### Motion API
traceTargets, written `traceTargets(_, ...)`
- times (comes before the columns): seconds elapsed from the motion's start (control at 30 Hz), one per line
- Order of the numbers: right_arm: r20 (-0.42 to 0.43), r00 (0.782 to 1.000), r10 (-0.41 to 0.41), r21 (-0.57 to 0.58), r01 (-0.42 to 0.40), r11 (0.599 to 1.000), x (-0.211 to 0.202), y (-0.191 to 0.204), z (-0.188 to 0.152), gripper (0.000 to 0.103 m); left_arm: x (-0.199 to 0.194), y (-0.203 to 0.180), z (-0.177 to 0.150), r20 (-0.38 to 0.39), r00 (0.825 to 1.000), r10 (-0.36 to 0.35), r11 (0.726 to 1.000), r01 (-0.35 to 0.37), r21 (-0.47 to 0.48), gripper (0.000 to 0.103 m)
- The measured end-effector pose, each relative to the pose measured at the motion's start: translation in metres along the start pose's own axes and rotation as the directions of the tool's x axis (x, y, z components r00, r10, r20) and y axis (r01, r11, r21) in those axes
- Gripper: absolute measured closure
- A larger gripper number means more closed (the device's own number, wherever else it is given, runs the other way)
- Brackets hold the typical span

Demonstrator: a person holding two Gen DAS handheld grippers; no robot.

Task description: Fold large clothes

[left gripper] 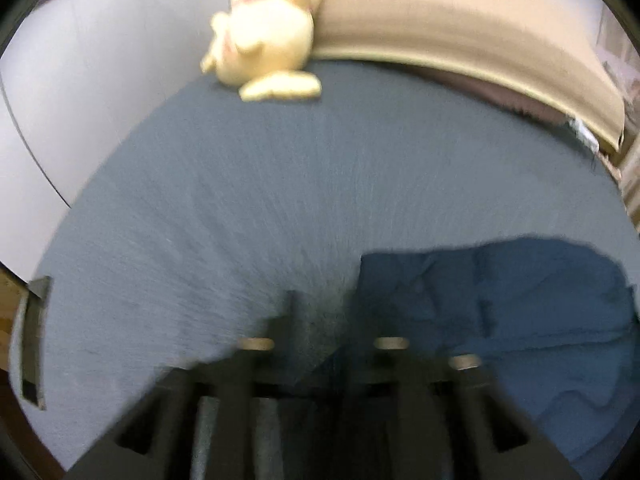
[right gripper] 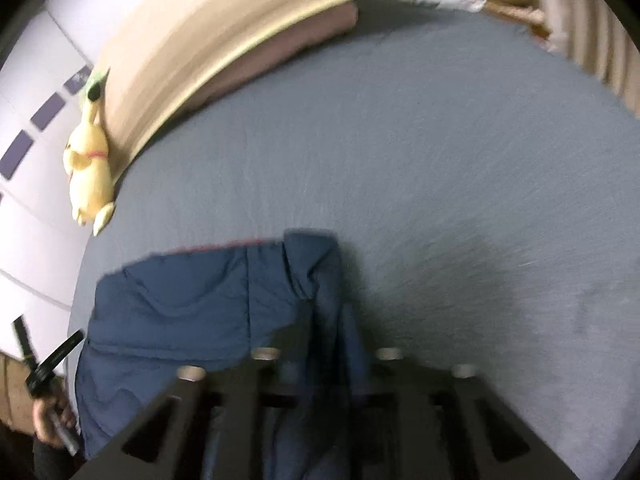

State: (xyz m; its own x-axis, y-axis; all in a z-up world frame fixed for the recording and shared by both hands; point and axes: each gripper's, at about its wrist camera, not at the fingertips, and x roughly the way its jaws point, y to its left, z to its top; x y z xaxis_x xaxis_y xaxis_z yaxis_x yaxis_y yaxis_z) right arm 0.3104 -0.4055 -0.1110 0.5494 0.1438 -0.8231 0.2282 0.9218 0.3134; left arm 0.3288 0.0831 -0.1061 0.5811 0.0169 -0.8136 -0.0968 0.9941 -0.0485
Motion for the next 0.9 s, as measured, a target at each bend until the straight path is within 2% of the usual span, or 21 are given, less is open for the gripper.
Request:
traceTargets(0.03,0.05,0.998,-0.027,0.001,0.027,1.0,-0.018,0.004,0.0,0.021,-0.012,-0.002,0.001,0.032,0.999,-0.008,1.0,0.008,-0.006,0.038)
traceTargets(0.07,0.088,0.995,-0.037,-0.005,0.037,0.999,-0.03,0.009,0.0,0.02,-0.029,-0.007,0.002,0.08,0.997,-0.021,1.0,0.021,-0.001,0.036)
traceTargets(0.13,0.169,0.985,-0.021,-0.057,0.031,0.998,-0.06,0.033,-0.003,0.02,-0.051,-0.025,0.002,0.124,0.992,-0.039,0.999,0.035,0.039,0.032)
traceTargets(0.27,0.187,0.98,0.061,-0.15,-0.033,0.988,-0.071,0.084,-0.018,0.02,-0.07,-0.083,-0.009,0.122,0.983,-0.141,0.983,0.124,0.133,0.029)
traceTargets(0.47,0.099,0.995,0.017,-0.197,0.003,0.98,-0.007,0.135,-0.038,0.02,-0.044,-0.147,-0.03,0.056,0.988,-0.145,0.969,0.131,0.208,0.029)
traceTargets(0.57,0.061,0.996,-0.068,-0.233,0.08,0.969,0.025,0.143,-0.036,0.02,-0.017,-0.169,-0.03,0.016,0.998,-0.055,0.964,0.049,0.26,0.029)
traceTargets(0.63,0.011,0.994,-0.109,-0.232,0.109,0.967,0.043,0.143,-0.034,0.02,0.003,-0.173,-0.027,-0.041,0.999,-0.03,0.964,0.04,0.264,0.026)
traceTargets(0.7,-0.026,0.988,-0.149,-0.221,0.14,0.965,0.061,0.138,-0.032,0.019,0.006,-0.17,-0.03,-0.057,0.998,-0.027,0.967,0.041,0.252,0.022)
traceTargets(0.77,-0.041,0.985,-0.169,-0.219,0.156,0.963,0.071,0.133,-0.029,0.012,0.014,-0.167,-0.027,-0.073,0.997,-0.021,0.968,0.039,0.247,0.017)
traceTargets(0.9,-0.03,0.987,-0.157,-0.196,0.148,0.969,0.054,0.129,-0.027,0.012,0.005,-0.154,-0.022,-0.08,0.996,-0.027,0.973,0.044,0.226,0.017)
